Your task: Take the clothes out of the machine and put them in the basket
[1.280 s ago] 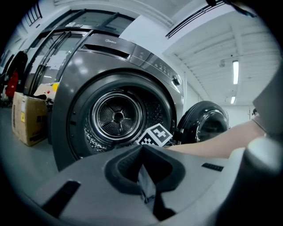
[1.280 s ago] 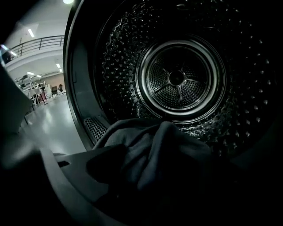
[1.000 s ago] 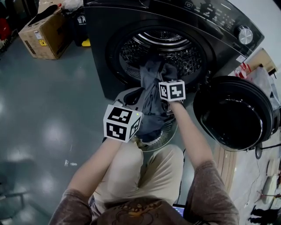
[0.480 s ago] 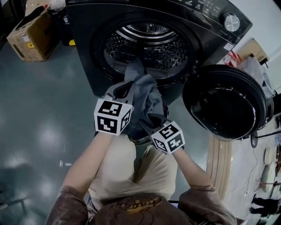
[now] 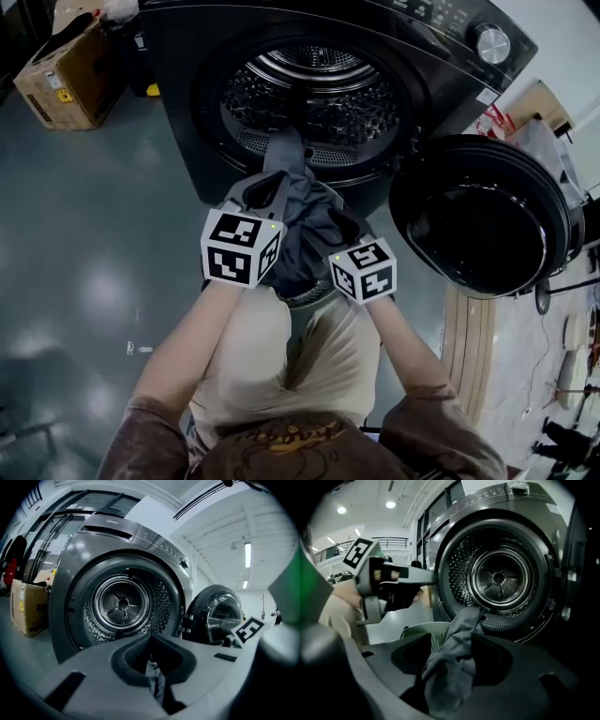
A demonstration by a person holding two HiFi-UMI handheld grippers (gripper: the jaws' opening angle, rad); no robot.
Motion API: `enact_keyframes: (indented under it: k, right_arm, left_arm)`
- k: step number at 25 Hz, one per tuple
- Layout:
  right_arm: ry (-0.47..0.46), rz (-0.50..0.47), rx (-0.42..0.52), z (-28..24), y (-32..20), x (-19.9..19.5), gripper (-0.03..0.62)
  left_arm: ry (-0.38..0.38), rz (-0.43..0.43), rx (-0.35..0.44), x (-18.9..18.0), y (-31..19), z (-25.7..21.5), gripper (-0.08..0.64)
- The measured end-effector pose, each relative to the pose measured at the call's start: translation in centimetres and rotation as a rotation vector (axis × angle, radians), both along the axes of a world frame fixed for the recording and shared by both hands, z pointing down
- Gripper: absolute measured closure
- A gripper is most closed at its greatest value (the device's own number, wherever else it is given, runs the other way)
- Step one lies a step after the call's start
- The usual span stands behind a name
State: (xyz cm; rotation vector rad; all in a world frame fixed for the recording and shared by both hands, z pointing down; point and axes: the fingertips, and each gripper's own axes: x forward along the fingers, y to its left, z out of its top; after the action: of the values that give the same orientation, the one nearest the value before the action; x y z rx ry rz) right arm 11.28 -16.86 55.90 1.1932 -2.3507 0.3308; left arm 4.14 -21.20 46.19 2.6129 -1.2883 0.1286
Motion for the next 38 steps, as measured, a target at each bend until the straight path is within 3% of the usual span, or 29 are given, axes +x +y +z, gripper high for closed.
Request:
enact_keyframes:
  k: [5, 9, 15, 18, 21, 24, 30, 38]
  right_arm:
    - [0.032, 0.017, 0.033, 0.9, -8.6, -2.0, 0.314]
    - [0.122, 0.072, 0.014, 3.6, -14.5, -2.8, 0.295]
    - [0.147, 0.157, -0.013, 4.8, -18.8, -2.5, 0.307]
    - [0.153, 0.19, -0.001, 4.7, -19.7, -1.9, 0.356]
    - [0.178, 0.204, 0.014, 4.5, -19.6, -1.2, 0.418]
    - [0.161, 0.19, 0.006, 4.0, -18.7, -0.7, 0.555]
    - [0.091, 0.037, 0.055, 0.5, -11.6, -1.1, 0.566]
    - [0.009, -0.012, 0.049, -2.0, -2.0, -0.2, 0.566]
  left_arm:
    - [0.007, 0.007, 0.006, 0.2, 0.3, -0.3, 0.554]
    - [0.021, -0.005, 0.001, -0.4, 0.5, -0.4, 0.554]
    - [0.033, -0.023, -0.005, -1.8, 0.4, -0.7, 0.554]
    - [0.041, -0.027, -0.007, -2.4, 0.3, -0.8, 0.554]
    - [0.042, -0.025, -0.01, -2.5, 0.2, -0.7, 0.554]
    - [0.043, -0.026, -0.013, -2.5, 0.1, -0.6, 0.554]
    - [0.04, -0.034, -0.019, -2.9, -0.2, -0.2, 0.554]
    - [0.019, -0.022, -0.018, -1.9, -0.3, 0.2, 0.554]
